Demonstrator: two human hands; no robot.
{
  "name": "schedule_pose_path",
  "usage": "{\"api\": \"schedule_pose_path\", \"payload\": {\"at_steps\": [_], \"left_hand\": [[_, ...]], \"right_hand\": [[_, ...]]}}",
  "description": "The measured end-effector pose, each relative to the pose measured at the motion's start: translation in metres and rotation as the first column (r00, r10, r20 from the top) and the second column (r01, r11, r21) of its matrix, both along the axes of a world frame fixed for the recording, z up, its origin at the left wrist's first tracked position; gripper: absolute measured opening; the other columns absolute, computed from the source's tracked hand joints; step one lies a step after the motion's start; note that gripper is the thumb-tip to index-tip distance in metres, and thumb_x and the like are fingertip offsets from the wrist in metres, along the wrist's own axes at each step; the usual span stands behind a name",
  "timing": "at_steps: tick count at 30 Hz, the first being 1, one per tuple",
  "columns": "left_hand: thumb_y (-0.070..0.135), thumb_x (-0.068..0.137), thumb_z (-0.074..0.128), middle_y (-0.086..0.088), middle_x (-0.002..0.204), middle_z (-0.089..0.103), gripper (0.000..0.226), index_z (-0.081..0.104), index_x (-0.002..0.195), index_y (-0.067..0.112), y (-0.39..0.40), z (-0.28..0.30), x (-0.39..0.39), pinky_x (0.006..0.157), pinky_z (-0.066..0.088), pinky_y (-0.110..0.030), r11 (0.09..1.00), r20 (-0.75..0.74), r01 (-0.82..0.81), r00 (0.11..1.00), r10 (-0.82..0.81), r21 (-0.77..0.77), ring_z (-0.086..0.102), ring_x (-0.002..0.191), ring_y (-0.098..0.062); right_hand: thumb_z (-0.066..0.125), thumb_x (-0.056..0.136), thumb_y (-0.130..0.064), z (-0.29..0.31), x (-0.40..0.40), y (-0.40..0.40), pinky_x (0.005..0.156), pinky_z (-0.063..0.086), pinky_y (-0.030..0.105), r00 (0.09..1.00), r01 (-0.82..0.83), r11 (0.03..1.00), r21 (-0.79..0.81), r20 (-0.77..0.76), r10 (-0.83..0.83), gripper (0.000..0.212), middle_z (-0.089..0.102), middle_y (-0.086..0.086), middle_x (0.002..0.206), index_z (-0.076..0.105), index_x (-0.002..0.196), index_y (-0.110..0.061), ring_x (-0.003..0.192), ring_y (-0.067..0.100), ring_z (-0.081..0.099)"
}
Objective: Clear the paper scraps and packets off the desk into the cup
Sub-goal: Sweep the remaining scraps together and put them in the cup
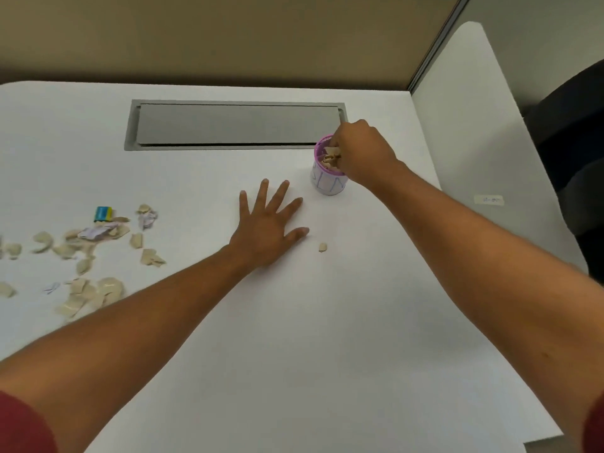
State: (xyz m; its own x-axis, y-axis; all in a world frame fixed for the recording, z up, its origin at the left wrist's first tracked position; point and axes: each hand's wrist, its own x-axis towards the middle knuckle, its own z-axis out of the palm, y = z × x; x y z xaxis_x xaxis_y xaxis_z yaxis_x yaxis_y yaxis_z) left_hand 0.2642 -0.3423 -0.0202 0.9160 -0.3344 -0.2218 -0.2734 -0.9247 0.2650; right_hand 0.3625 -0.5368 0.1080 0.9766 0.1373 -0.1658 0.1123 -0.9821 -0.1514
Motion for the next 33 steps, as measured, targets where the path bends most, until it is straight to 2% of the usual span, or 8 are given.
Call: {"api": "schedule_pose_path", "payload": {"at_steps": [4,10,14,20,24,27,29,33], "left_hand": [[0.080,0.099,0.014,0.012,0.174,-0.018,0.074,-0.006,0.163,0.049,0.007,-0.021,-0.010,0.121,-0.013,-0.071,1.000,0.001,0.017,1.000,-0.017,0.021,-0.020,0.160,-0.032],[0.077,0.101,0.015,0.010,0.175,-0.014,0.072,-0.006,0.163,0.047,0.007,-0.029,-0.012,0.122,-0.009,-0.072,1.000,0.079,0.019,0.997,-0.020,0.016,-0.016,0.161,-0.033],[0.077,0.101,0.013,0.009,0.175,-0.014,0.072,-0.006,0.163,0.046,0.008,-0.031,-0.013,0.122,-0.009,-0.071,1.000,0.093,0.021,0.995,-0.022,0.019,-0.015,0.161,-0.034],[0.077,0.101,0.012,0.008,0.175,-0.015,0.073,-0.009,0.163,0.046,0.008,-0.031,-0.011,0.121,-0.012,-0.070,1.000,0.095,0.020,0.995,-0.021,0.009,-0.016,0.161,-0.034],[0.077,0.101,0.012,0.007,0.176,-0.013,0.073,-0.008,0.163,0.046,0.008,-0.033,-0.011,0.121,-0.012,-0.069,0.999,0.108,0.030,0.994,-0.031,0.010,-0.016,0.161,-0.034],[0.077,0.101,0.012,0.007,0.176,-0.012,0.073,-0.006,0.164,0.045,0.008,-0.034,-0.012,0.121,-0.011,-0.070,1.000,0.120,0.028,0.992,-0.029,0.010,-0.015,0.161,-0.034],[0.077,0.101,0.013,0.006,0.176,-0.010,0.073,-0.004,0.164,0.044,0.007,-0.033,-0.012,0.121,-0.010,-0.070,1.000,0.133,0.024,0.991,-0.025,0.009,-0.013,0.162,-0.035],[0.077,0.101,0.013,0.003,0.177,-0.007,0.074,-0.002,0.165,0.042,0.007,-0.035,-0.011,0.121,-0.008,-0.071,0.999,0.151,0.032,0.988,-0.036,0.029,-0.008,0.162,-0.036]], "right_hand": [[0.082,0.085,-0.032,0.002,-0.001,0.002,0.080,0.051,0.035,1.000,-0.005,1.000,-0.002,-0.007,0.005,0.049,0.070,0.014,0.120,0.070,0.127,-0.012,0.105,0.034,0.069],[0.088,0.079,-0.022,0.015,-0.001,-0.004,0.089,0.059,0.039,0.999,0.046,0.996,0.082,0.009,-0.047,0.052,0.069,0.013,0.128,0.072,0.129,-0.017,0.109,0.034,0.069],[0.085,0.083,-0.026,0.005,0.001,0.004,0.091,0.057,0.038,0.999,0.046,0.997,0.066,-0.030,-0.044,0.044,0.069,0.013,0.127,0.075,0.123,-0.013,0.112,0.033,0.068],[0.078,0.090,-0.019,-0.011,0.002,0.011,0.099,0.054,0.037,0.993,0.020,1.000,0.018,-0.116,-0.017,0.045,0.064,0.013,0.135,0.067,0.133,-0.010,0.124,0.034,0.062],[0.080,0.087,-0.018,0.008,-0.006,-0.004,0.084,0.055,0.031,0.996,0.024,0.988,0.154,0.082,-0.037,0.030,0.072,0.010,0.122,0.077,0.117,-0.014,0.108,0.027,0.069],[0.076,0.088,-0.013,0.015,-0.043,-0.012,0.085,0.059,0.035,0.971,0.003,0.946,0.323,0.224,-0.080,0.019,0.077,0.009,0.106,0.080,0.107,-0.013,0.095,0.024,0.071],[0.075,0.087,-0.012,-0.003,-0.075,-0.010,0.086,0.057,0.032,0.990,0.003,0.937,0.350,0.132,-0.052,0.018,0.079,0.009,0.100,0.081,0.104,-0.014,0.090,0.026,0.073],[0.077,0.089,-0.019,-0.059,-0.121,-0.007,0.087,0.046,0.022,0.993,0.033,0.955,0.294,-0.116,0.001,0.027,0.076,0.003,0.115,0.078,0.115,-0.017,0.104,0.019,0.070]]}}
